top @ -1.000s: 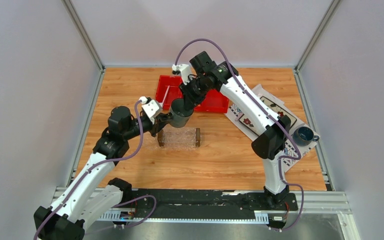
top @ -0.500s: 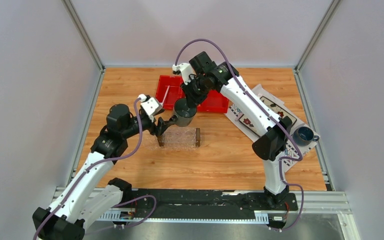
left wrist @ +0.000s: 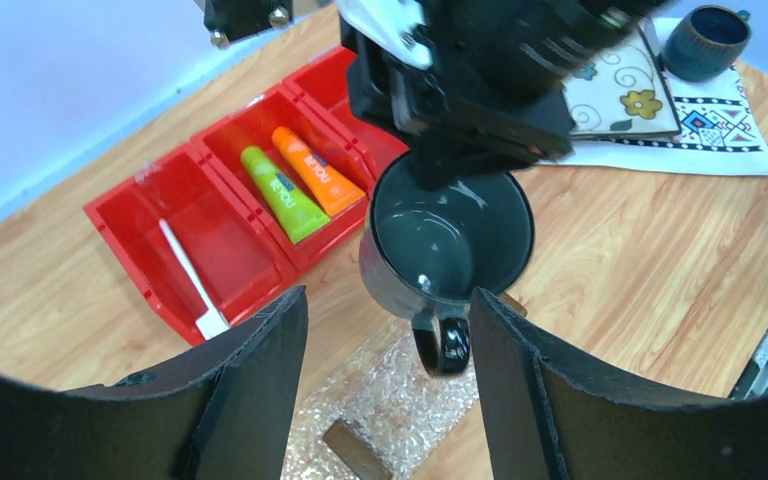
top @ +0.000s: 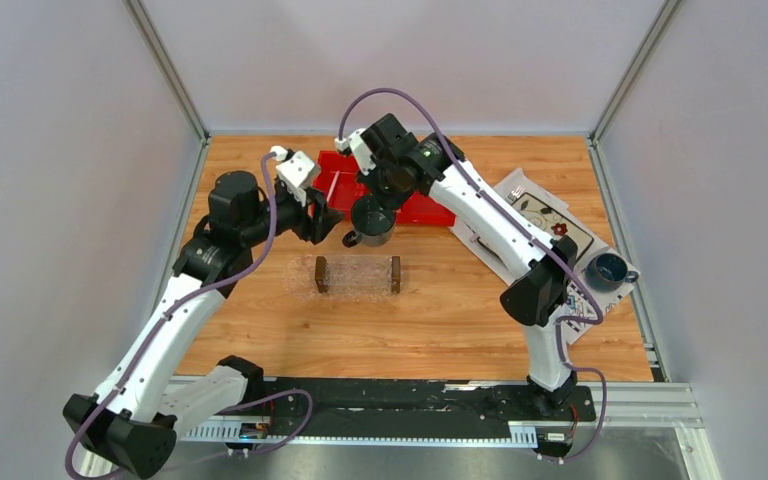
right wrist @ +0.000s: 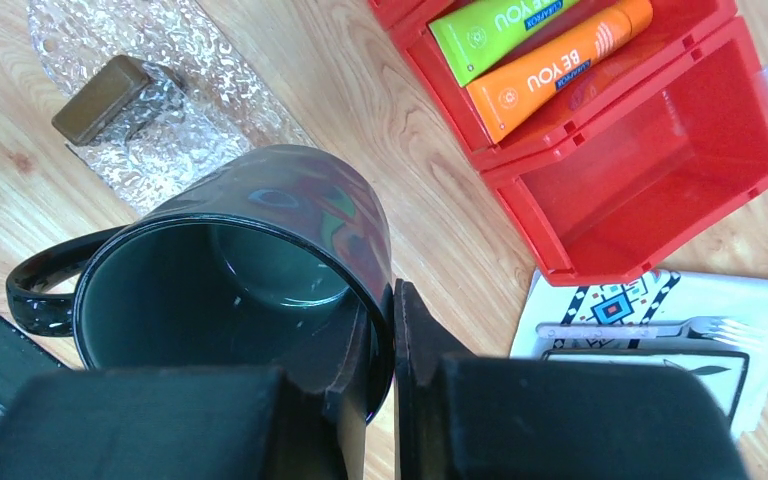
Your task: Prepare toiletry sets of a toothbrush and toothpaste on the tray
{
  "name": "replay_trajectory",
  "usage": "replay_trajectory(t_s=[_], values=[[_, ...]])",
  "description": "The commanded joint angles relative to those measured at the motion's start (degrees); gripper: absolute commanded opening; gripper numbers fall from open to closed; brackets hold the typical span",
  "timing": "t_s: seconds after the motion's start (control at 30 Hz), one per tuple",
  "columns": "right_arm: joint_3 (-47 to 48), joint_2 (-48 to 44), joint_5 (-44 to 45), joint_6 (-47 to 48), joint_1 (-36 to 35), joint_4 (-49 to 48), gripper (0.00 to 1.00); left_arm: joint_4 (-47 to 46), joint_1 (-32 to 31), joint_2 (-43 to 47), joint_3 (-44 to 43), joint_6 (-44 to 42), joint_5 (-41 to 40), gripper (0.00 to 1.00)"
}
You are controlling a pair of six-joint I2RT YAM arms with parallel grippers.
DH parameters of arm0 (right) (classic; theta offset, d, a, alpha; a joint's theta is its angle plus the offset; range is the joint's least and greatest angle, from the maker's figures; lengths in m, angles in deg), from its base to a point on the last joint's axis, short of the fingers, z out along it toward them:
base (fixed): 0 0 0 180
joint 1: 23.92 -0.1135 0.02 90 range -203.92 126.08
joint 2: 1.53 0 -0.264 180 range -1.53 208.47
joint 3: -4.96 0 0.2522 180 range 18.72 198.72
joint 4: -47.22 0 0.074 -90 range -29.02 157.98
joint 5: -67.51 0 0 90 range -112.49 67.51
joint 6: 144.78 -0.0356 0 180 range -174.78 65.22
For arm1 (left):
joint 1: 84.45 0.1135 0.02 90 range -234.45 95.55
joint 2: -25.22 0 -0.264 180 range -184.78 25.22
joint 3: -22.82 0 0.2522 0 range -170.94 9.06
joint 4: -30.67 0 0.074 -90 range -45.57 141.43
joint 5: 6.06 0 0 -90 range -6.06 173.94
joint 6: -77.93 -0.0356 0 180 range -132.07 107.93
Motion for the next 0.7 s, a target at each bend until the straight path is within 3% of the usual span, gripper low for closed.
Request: replay_trajectory(t_s=[0.0,0.27,0.67], values=[[4.2,-1.3,6.8,-2.2,-3.6,-5.5,0.00,7.0,-0.3,-3.3,-5.4,5.8,-4.5,0.67],[9.2,2.0,6.3,-4.3,-4.1,-5.2,0.00,10.4,-0.4,-3.9,-6.5,8.4,-10.6,0.65],[11.4,3.8,8.3,-5.7,-5.3,-5.0,0.00,10.8,-0.5,-7.4,-7.3,11.5,-12.0,0.60]])
